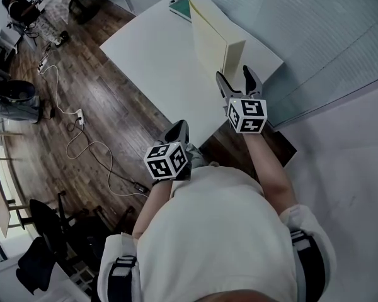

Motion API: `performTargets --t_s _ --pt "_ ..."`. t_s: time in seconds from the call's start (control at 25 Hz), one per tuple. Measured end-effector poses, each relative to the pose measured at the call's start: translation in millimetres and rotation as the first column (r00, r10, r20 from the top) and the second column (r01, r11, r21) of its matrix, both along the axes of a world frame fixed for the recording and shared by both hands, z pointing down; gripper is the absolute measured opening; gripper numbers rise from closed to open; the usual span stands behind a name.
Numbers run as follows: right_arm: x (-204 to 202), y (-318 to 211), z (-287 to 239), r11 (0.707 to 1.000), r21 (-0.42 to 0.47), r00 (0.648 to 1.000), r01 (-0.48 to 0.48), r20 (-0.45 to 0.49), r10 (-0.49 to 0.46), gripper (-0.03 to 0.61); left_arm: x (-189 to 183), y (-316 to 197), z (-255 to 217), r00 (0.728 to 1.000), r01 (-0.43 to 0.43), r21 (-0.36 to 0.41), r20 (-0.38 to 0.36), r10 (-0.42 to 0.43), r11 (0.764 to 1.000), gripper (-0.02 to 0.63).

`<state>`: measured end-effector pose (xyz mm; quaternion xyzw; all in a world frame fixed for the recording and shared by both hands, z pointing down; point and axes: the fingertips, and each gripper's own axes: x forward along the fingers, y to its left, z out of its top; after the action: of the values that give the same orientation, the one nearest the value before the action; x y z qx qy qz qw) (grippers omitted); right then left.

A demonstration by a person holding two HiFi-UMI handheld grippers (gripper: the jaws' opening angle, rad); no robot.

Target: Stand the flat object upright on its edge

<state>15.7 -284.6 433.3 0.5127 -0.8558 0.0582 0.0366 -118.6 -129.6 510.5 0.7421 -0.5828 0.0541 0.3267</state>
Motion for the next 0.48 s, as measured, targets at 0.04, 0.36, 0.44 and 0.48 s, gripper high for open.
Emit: performTargets --t_s 0.04,0.36,0.44,0.48 --pt "1 4 -2 1.000 0.001 1.000 0.003 0.002 -0.003 0.354 2 2 -1 1.000 -0.001 0.003 -0.001 0.001 1.000 0.021" --pt "6 39 -10 0.999 0.002 0.999 0.040 0.024 -0.040 0.354 14 15 -3 1.000 -0.005 0.022 -0.012 0.005 1.000 0.021" --pt "7 50 -13 0.998 0.006 0.998 0.060 0.036 -0.060 0.354 18 19 -4 1.000 -0.003 0.027 -0.016 0.003 1.000 0.021" --pt "8 55 -15 0.998 0.008 0.997 0.069 0.044 -0.070 0.353 20 20 -5 1.000 -0.003 0.030 -0.017 0.004 1.000 0.021"
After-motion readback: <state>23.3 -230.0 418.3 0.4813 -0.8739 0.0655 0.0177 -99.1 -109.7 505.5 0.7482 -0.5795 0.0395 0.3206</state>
